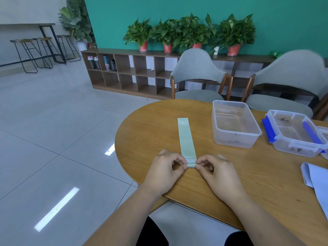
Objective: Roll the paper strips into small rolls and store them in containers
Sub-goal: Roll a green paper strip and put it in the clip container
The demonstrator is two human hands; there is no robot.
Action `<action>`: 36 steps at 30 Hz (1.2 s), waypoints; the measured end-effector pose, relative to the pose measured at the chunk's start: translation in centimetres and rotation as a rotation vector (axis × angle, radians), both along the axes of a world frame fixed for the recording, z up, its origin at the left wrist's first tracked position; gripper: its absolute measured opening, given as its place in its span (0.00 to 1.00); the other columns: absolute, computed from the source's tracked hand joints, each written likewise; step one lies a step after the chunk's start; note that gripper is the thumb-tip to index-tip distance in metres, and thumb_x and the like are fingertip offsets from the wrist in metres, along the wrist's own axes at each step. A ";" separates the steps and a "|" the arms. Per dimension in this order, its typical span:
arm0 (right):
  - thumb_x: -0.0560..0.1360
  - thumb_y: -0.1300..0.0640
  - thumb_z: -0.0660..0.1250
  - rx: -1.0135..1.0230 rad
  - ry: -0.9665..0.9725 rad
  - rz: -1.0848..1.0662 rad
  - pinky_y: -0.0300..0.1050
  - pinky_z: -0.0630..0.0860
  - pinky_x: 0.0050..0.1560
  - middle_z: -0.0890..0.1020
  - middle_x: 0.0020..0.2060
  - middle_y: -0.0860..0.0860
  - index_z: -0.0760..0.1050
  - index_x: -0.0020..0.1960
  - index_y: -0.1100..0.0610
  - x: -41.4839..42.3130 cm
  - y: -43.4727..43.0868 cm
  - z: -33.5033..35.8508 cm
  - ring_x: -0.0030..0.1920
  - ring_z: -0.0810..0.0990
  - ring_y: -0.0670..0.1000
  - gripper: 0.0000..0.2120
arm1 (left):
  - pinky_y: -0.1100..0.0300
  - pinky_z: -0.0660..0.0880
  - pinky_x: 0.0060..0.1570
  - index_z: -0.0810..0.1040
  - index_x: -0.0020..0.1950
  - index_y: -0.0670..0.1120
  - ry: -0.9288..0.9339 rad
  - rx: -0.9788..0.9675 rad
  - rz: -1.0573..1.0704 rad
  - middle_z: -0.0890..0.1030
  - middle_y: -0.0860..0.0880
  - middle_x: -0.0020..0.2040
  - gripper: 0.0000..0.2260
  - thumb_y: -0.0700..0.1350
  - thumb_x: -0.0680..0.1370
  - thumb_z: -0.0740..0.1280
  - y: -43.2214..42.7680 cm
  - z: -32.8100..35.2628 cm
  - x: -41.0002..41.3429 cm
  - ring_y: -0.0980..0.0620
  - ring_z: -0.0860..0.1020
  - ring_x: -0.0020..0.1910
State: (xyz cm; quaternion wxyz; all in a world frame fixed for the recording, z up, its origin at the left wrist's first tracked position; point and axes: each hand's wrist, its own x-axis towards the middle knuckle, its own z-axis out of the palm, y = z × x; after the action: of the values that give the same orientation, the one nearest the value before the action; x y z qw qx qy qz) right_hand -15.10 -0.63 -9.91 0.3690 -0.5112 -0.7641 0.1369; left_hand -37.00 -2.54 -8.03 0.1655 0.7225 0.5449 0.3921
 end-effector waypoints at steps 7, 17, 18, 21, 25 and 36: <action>0.75 0.52 0.77 -0.085 0.040 -0.023 0.37 0.72 0.41 0.83 0.40 0.37 0.84 0.48 0.40 -0.3 0.6 0.0 0.45 0.77 0.42 0.07 | 0.76 0.66 0.48 0.87 0.50 0.55 0.043 0.022 0.029 0.83 0.63 0.44 0.04 0.47 0.76 0.77 0.3 -0.4 0.1 0.66 0.72 0.53; 0.74 0.52 0.78 -0.085 0.033 -0.029 0.43 0.77 0.41 0.80 0.39 0.39 0.83 0.46 0.39 -0.4 0.8 -0.2 0.43 0.77 0.43 0.08 | 0.63 0.71 0.55 0.87 0.49 0.57 0.104 0.042 0.065 0.80 0.62 0.44 0.02 0.51 0.77 0.75 0.9 -1.0 0.1 0.60 0.72 0.54; 0.73 0.53 0.78 -0.087 0.050 -0.023 0.42 0.77 0.41 0.80 0.39 0.40 0.83 0.46 0.39 -0.4 0.8 -0.2 0.43 0.78 0.44 0.09 | 0.62 0.71 0.55 0.87 0.49 0.57 0.102 0.037 0.065 0.80 0.61 0.44 0.03 0.51 0.77 0.75 1.0 -1.0 0.1 0.59 0.72 0.54; 0.73 0.54 0.79 -0.083 0.064 -0.016 0.40 0.75 0.41 0.79 0.39 0.40 0.83 0.45 0.39 -0.4 0.7 -0.2 0.43 0.78 0.45 0.10 | 0.64 0.70 0.55 0.87 0.49 0.57 0.081 0.037 0.069 0.78 0.61 0.44 0.03 0.51 0.76 0.76 1.1 -1.0 0.1 0.59 0.71 0.53; 0.74 0.55 0.78 -0.040 0.010 -0.030 0.38 0.75 0.42 0.78 0.39 0.39 0.84 0.47 0.41 -0.6 0.5 -0.2 0.45 0.78 0.42 0.08 | 0.68 0.67 0.52 0.87 0.49 0.57 0.095 0.045 0.080 0.76 0.60 0.43 0.03 0.50 0.76 0.76 1.1 -1.0 0.2 0.60 0.70 0.52; 0.76 0.49 0.76 -0.011 -0.059 -0.028 0.41 0.77 0.45 0.77 0.41 0.37 0.85 0.51 0.41 -0.4 0.7 -0.4 0.47 0.76 0.40 0.05 | 0.63 0.70 0.51 0.87 0.49 0.56 0.129 0.057 0.078 0.76 0.60 0.40 0.05 0.50 0.75 0.75 0.9 -0.8 0.4 0.59 0.70 0.50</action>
State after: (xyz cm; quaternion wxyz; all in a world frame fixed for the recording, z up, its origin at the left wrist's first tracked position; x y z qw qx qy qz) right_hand -15.51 0.05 -10.32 0.3455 -0.5275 -0.7667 0.1210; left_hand -36.61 -1.69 -8.86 0.0939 0.7288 0.5709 0.3661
